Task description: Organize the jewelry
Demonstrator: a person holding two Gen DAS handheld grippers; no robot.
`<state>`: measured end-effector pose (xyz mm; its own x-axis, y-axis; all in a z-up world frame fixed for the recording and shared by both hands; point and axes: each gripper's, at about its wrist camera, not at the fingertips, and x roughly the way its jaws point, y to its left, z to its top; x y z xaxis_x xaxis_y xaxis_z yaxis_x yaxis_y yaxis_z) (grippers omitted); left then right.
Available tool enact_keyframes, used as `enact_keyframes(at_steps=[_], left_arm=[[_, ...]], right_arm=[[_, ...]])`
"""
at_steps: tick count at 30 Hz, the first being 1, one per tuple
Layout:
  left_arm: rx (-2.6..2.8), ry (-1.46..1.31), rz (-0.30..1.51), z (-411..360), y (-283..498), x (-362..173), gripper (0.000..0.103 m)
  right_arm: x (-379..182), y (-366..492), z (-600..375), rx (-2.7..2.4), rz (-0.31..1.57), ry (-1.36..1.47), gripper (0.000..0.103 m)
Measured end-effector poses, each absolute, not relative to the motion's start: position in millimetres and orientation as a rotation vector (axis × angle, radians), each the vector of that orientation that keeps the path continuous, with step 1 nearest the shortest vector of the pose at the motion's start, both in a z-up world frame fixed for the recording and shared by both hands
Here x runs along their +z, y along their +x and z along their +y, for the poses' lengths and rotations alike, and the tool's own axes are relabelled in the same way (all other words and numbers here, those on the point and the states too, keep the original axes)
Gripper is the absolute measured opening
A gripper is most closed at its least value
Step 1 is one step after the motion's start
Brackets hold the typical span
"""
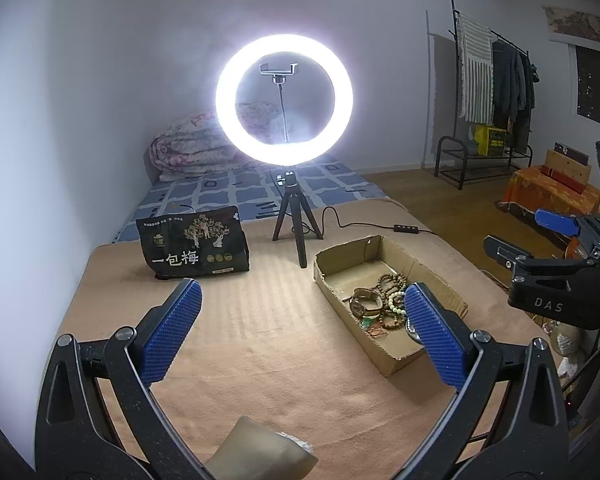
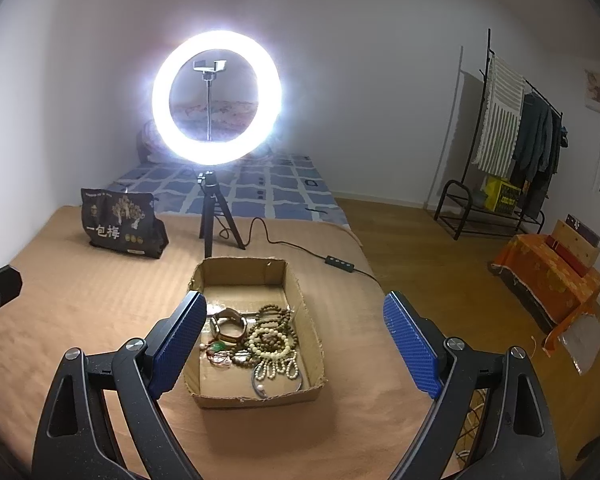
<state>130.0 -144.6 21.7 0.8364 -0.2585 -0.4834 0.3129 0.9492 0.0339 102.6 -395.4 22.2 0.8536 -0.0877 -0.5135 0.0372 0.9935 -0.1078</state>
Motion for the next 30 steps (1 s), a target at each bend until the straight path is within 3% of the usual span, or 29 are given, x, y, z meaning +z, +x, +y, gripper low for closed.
enact_keyframes(at_steps=[30], left_arm=[[-0.325, 0.131, 0.497, -153.6, 126.1, 22.3, 0.103]], right_arm=[[19.6, 103.0, -400.0, -0.076, 0.551, -0.086, 0.09]])
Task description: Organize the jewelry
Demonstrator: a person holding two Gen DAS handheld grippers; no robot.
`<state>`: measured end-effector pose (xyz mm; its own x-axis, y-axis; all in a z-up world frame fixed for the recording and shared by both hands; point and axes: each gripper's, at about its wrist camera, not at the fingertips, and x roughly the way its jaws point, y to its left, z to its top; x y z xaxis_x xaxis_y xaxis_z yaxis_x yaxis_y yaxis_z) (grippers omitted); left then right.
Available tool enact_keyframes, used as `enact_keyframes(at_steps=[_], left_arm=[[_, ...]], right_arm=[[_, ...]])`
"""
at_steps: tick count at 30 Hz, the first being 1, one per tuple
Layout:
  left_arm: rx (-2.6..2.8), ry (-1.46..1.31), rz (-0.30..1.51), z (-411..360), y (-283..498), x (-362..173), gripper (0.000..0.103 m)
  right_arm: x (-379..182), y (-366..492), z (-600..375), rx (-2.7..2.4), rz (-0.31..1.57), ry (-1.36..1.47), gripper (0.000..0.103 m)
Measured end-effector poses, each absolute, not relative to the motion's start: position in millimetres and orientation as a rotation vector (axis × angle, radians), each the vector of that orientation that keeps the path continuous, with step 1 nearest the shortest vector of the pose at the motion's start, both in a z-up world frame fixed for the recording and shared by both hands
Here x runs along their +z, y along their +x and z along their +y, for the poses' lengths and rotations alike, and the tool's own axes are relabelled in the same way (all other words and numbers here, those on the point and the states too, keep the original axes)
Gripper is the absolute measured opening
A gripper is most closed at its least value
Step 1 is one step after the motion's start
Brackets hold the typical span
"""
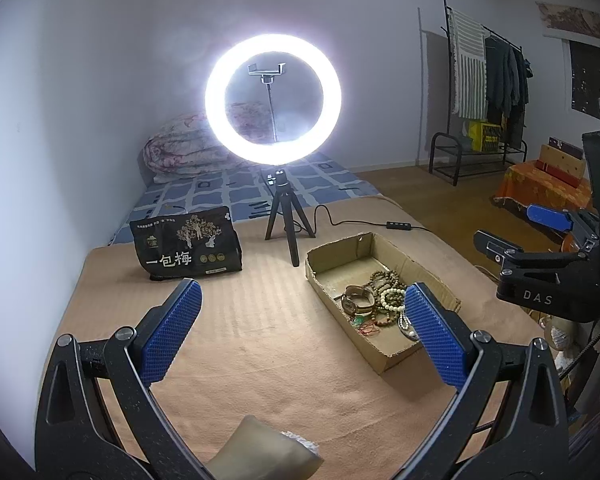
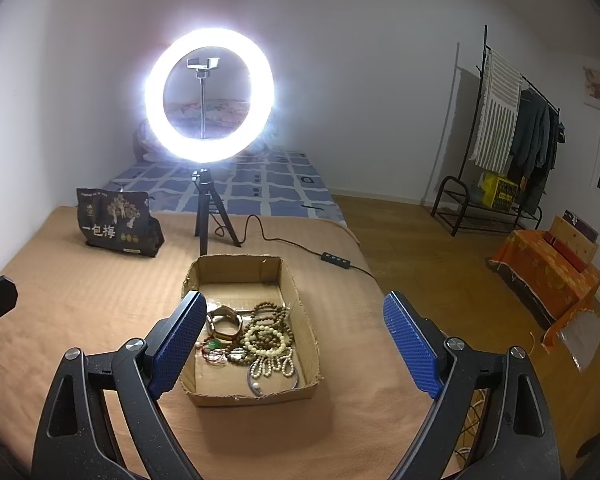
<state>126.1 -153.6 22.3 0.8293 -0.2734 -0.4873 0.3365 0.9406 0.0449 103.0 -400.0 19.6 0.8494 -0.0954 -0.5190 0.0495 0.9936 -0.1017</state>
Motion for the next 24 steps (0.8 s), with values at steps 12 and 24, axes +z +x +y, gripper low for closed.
enact_keyframes(at_steps=[12, 24], left_arm=[[-0.337, 0.12, 0.547, -151.6, 130.8, 20.6, 0.103], [-0.325, 0.127, 0.546, -151.1, 131.5, 18.1, 0.103]], right_arm=[[19.1, 101.5, -401.1, -0.078, 0.554, -0.086, 0.09], [18.9, 101.2, -398.5, -0.079, 0.558, -0.095, 0.09]])
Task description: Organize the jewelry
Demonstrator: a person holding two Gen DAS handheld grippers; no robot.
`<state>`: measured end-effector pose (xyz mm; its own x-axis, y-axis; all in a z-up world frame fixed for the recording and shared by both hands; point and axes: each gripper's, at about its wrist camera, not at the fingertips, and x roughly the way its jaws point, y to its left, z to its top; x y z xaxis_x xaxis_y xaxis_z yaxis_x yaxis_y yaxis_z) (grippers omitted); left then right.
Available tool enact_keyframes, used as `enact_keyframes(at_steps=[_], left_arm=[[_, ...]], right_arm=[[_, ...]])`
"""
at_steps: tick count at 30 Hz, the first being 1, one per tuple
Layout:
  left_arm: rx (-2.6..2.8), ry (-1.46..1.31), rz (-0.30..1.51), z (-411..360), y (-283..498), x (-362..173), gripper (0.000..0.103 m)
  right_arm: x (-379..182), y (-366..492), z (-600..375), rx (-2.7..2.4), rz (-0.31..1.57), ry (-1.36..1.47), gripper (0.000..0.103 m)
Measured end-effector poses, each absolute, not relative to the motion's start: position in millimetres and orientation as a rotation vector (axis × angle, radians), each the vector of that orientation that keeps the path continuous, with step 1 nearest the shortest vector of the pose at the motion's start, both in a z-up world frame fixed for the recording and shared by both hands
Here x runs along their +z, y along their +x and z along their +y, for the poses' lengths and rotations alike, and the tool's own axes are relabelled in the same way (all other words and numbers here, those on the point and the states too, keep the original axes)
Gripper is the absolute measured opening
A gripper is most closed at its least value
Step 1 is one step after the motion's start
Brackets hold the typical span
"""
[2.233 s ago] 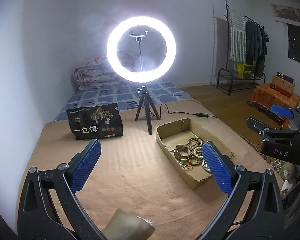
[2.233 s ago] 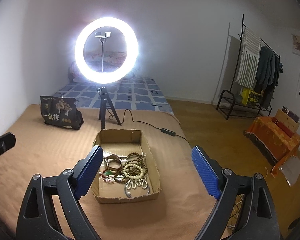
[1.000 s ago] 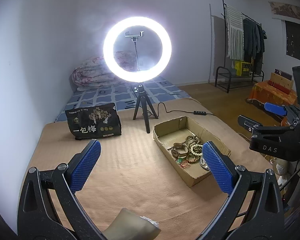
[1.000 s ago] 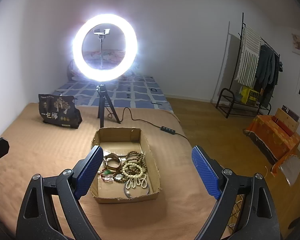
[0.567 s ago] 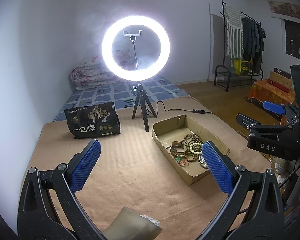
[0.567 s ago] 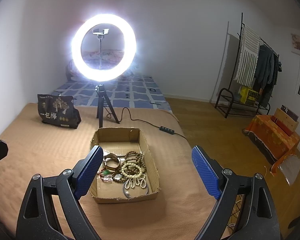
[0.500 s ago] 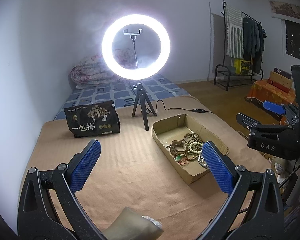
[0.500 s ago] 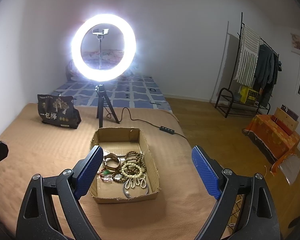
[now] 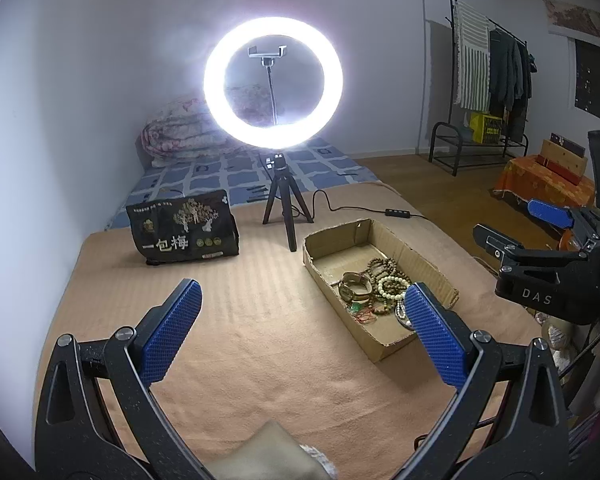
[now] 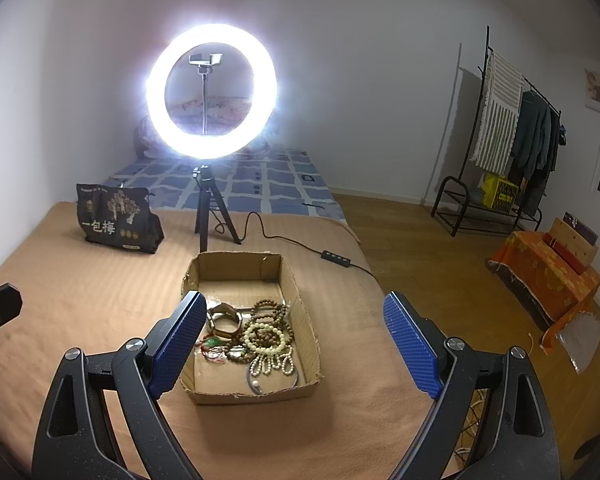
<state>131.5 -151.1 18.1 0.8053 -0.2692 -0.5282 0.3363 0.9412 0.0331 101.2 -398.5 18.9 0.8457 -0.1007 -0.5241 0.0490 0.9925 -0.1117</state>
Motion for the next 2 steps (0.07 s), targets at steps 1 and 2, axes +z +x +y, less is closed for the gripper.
enact_keyframes(at_steps=[1, 2], left_arm=[[-0.32, 0.131, 0.539, -150.7, 131.3, 17.9, 0.103], [-0.316, 0.131, 0.535, -150.1, 131.4, 18.0, 0.103]], right_arm=[[18.8, 101.3, -398.8, -0.08, 0.558, -0.095, 0.09], [18.7, 101.7, -399.0, -0.081, 0.558, -0.093, 0.09]])
